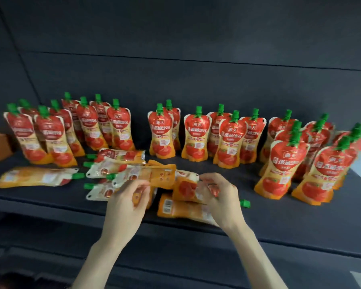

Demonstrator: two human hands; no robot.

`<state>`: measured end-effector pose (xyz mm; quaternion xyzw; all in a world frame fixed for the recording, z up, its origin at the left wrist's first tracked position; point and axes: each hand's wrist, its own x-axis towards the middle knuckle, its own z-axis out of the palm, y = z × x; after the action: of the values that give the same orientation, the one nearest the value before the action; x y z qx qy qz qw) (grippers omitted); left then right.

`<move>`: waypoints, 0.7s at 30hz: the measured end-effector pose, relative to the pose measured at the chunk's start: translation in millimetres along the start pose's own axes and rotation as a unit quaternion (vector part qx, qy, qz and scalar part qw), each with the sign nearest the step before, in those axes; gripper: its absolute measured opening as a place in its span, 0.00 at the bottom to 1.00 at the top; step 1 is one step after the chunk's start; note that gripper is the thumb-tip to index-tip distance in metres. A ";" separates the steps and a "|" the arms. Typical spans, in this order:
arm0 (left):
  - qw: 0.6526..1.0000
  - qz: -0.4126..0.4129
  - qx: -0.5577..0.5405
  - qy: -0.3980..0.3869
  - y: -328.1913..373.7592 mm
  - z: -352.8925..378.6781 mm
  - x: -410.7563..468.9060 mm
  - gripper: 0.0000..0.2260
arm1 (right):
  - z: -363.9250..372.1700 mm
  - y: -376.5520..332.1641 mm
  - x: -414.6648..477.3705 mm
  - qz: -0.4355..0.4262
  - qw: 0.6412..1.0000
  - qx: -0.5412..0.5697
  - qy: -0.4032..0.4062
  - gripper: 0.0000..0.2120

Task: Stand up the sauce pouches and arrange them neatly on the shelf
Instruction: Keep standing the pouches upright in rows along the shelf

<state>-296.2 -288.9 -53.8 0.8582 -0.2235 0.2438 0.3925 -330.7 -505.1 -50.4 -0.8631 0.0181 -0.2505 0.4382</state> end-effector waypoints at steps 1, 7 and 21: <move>1.000 0.006 0.003 -0.003 -14.3 -9.6 2.5 0.06 | 16.7 -7.8 1.5 0.003 1.000 0.003 0.003 0.06; 0.999 0.002 -0.009 -0.037 -82.9 -39.8 35.8 0.06 | 81.1 -40.1 20.0 0.033 0.999 -0.021 -0.001 0.08; 0.959 -0.095 -0.093 -0.250 -143.4 -33.4 80.7 0.25 | 124.1 -50.7 98.4 0.058 0.931 -0.250 -0.260 0.28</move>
<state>-158.8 -193.4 -67.7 0.8688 -0.2537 -0.0384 0.4236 -198.7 -405.8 -31.4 -0.9771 0.0153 0.0210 0.2111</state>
